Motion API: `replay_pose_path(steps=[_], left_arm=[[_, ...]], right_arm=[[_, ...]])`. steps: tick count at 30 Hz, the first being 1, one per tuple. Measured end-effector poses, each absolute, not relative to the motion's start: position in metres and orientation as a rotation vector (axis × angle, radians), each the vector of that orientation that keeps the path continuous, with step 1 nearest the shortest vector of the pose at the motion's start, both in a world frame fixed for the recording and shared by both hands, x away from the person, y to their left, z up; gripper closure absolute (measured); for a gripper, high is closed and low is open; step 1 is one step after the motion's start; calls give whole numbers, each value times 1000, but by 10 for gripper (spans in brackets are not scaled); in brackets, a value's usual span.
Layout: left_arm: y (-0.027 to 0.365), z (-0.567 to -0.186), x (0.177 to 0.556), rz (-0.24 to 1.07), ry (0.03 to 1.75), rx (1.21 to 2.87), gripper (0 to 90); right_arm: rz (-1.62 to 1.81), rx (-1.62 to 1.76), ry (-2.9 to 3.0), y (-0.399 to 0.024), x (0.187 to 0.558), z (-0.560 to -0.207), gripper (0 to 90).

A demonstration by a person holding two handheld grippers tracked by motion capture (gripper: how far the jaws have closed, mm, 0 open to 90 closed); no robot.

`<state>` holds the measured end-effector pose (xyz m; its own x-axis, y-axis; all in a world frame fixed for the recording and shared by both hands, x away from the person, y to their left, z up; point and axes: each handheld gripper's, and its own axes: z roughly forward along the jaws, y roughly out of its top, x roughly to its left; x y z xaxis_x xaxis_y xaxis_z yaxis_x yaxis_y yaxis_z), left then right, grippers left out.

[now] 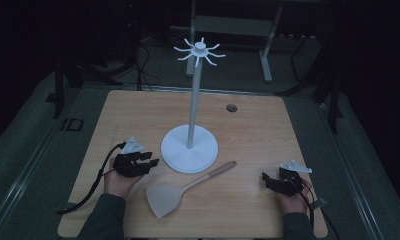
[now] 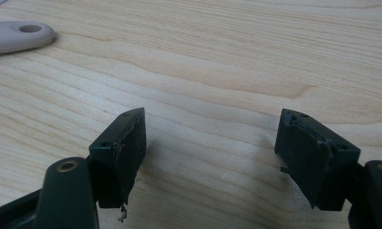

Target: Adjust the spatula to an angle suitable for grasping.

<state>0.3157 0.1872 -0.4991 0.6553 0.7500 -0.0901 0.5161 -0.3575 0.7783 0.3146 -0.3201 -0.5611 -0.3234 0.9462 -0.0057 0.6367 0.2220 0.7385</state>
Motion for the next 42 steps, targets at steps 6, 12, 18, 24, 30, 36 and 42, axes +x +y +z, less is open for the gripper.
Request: replay_pose_path(steps=[6,12,18,24,30,36,42], left_arm=[[167,-484,314,348,933,2070,600],[140,-470,314,334,868,2119,606],[120,-463,318,298,850,2128,626],[97,-478,318,248,841,2209,633],[76,-499,318,211,830,2291,631],[59,-507,316,190,787,2359,638],[54,-516,315,148,774,2401,672]], right_arm=[[896,1456,2043,-320,315,-561,260],[896,1456,2042,-320,315,-561,260],[897,1456,2043,-320,315,-561,260],[898,1455,2044,-320,315,-561,260],[899,1454,2044,-320,315,-561,260],[898,1454,2045,-320,315,-561,260],[898,1453,2045,-320,315,-561,260]])
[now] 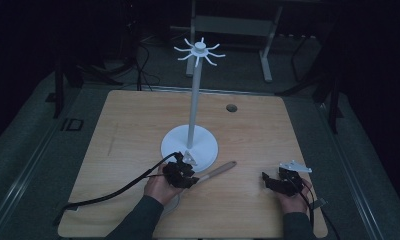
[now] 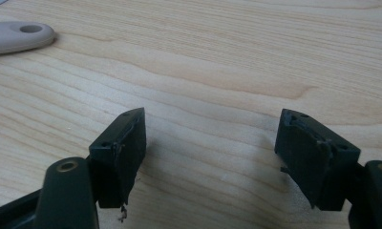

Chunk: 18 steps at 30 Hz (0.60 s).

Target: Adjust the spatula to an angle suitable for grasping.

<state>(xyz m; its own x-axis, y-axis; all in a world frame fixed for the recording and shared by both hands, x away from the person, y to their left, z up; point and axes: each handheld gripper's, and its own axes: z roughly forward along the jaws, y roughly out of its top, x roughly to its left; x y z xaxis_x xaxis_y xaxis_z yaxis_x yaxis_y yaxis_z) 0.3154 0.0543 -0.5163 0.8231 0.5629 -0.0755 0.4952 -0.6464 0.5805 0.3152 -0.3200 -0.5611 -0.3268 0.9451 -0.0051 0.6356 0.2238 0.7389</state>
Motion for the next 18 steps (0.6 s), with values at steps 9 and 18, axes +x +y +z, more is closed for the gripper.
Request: replay_pose_path(steps=[9,18], left_arm=[[47,-533,313,127,759,2483,722],[47,-535,315,120,754,2509,770]], right_arm=[[898,1452,2046,-320,315,-561,260],[898,1452,2046,-320,315,-561,260]])
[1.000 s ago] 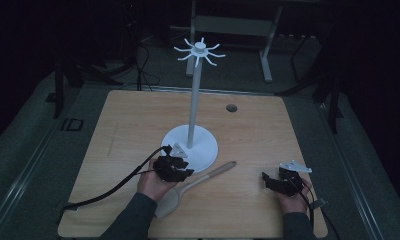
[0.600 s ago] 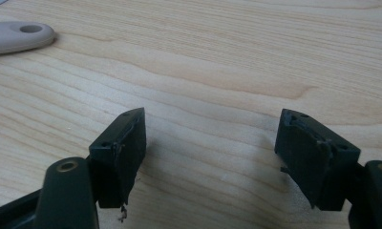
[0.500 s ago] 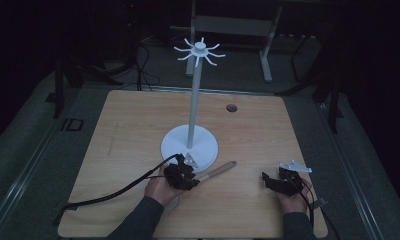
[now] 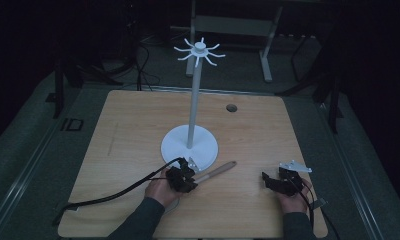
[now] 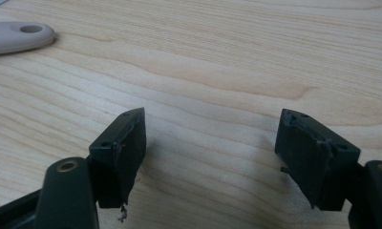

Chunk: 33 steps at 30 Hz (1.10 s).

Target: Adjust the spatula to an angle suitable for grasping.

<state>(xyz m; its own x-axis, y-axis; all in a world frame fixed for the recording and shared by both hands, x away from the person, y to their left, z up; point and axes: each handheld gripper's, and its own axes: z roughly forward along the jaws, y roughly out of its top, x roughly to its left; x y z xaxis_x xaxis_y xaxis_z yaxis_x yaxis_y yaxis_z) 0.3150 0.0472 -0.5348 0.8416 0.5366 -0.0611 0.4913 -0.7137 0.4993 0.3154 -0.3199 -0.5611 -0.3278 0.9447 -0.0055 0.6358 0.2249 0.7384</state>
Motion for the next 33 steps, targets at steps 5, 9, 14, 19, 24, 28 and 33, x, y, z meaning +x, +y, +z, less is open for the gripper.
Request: replay_pose_path(steps=[5,9,14,19,24,28,33], left_arm=[[53,-533,314,139,749,2535,777],[60,-532,311,174,764,2550,778],[80,-530,308,176,794,2505,779],[106,-525,304,181,816,2448,779],[140,-523,300,192,855,2408,779],[165,-524,297,208,911,2386,779],[186,-526,291,227,945,2395,778]], right_arm=[[898,1452,2046,-320,315,-561,260],[898,1452,2047,-320,315,-561,260],[898,1452,2046,-320,315,-561,260],[898,1452,2047,-320,315,-561,260],[898,1452,2046,-320,315,-561,260],[897,1451,2047,-320,316,-561,260],[897,1451,2047,-320,316,-561,260]])
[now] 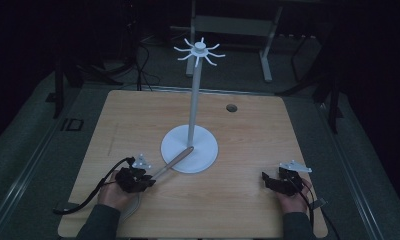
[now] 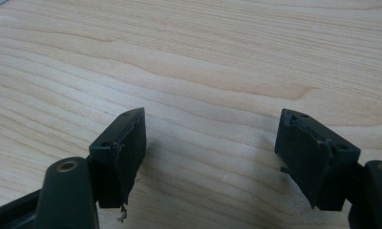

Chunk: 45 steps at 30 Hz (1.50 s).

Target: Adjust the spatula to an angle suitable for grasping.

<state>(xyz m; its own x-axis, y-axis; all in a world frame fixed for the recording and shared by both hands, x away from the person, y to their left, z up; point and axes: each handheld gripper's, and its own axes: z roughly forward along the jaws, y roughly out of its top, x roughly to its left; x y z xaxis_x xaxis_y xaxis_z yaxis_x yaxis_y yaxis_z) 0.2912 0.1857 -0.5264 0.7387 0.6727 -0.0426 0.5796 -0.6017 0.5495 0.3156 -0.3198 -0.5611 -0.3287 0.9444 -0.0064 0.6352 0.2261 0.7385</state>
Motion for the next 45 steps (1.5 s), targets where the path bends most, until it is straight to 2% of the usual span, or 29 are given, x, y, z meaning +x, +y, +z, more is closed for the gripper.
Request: replay_pose_path(steps=[10,14,20,45], left_arm=[[203,-534,288,233,1009,2395,772],[201,-527,291,229,1022,2336,696],[190,-508,302,271,1012,2323,657],[141,-495,346,214,1107,2498,661]], right_arm=[[897,1450,2047,-320,316,-561,260],[896,1451,2047,-319,316,-561,260],[898,1451,2047,-319,316,-561,260],[898,1451,2049,-319,316,-561,260]])
